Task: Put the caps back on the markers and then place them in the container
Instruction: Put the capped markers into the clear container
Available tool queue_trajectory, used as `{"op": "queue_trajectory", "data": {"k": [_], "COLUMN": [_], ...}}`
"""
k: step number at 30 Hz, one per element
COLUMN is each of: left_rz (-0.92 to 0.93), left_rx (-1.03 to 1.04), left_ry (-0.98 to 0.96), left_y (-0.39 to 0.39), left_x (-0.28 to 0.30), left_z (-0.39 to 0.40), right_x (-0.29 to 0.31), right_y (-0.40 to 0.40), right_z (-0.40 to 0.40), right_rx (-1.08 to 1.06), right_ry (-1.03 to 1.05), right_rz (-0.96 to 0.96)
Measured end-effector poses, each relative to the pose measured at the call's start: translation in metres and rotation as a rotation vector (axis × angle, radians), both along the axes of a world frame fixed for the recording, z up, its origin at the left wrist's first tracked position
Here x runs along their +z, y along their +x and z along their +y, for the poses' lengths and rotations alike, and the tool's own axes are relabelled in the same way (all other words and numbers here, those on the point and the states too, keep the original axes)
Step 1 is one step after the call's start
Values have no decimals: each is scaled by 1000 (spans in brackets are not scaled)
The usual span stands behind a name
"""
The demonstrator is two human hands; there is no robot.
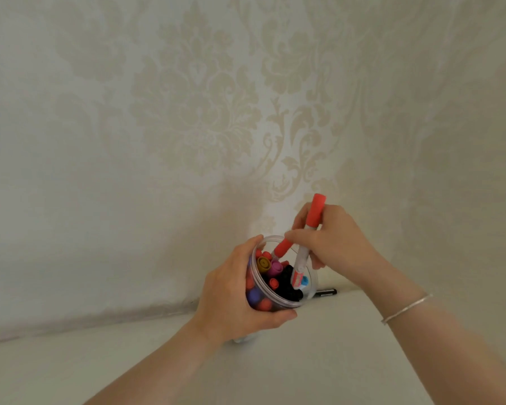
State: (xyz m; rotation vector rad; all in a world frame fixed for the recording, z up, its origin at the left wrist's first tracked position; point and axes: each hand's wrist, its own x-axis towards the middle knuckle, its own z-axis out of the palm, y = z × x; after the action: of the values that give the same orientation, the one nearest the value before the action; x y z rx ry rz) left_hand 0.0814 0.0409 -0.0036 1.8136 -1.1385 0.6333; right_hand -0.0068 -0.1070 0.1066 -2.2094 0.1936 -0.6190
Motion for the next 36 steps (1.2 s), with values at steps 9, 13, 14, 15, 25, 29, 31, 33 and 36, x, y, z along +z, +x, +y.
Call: {"op": "queue_trajectory", "data": {"k": [9, 13, 14, 15, 25, 29, 31, 33, 36], "left_rz": [-22, -28, -23, -16, -3, -25, -19, -21, -39], "left_rx": [9, 21, 27, 34, 21, 4, 12, 24, 35], "left_ry": [-3, -7, -12, -16, -49, -40, -41, -31, -4], "left_y": [-4, -4, -4, -3, -4, -5, -4, -4, -5], "left_x": [2, 1, 1, 1, 0, 0, 0, 1, 1], "left_z": [-4, -5, -5, -5, -3, -3, -3, -5, -9], "right_x": [-4, -4, -4, -4, -16, -18, -14, -14, -19], "right_y": [7, 3, 3, 2, 7, 9, 9, 9, 9], "right_z": [8, 3, 2, 2, 15, 15, 14, 15, 21], "right_rx": [-211, -284, -274, -252, -221, -185, -138, -96, -110], "right_ry": [-450, -437, -396, -344, -289, -181, -140, -142, -210], "right_rz": [69, 103, 107, 105, 1, -23, 31, 128, 155]}}
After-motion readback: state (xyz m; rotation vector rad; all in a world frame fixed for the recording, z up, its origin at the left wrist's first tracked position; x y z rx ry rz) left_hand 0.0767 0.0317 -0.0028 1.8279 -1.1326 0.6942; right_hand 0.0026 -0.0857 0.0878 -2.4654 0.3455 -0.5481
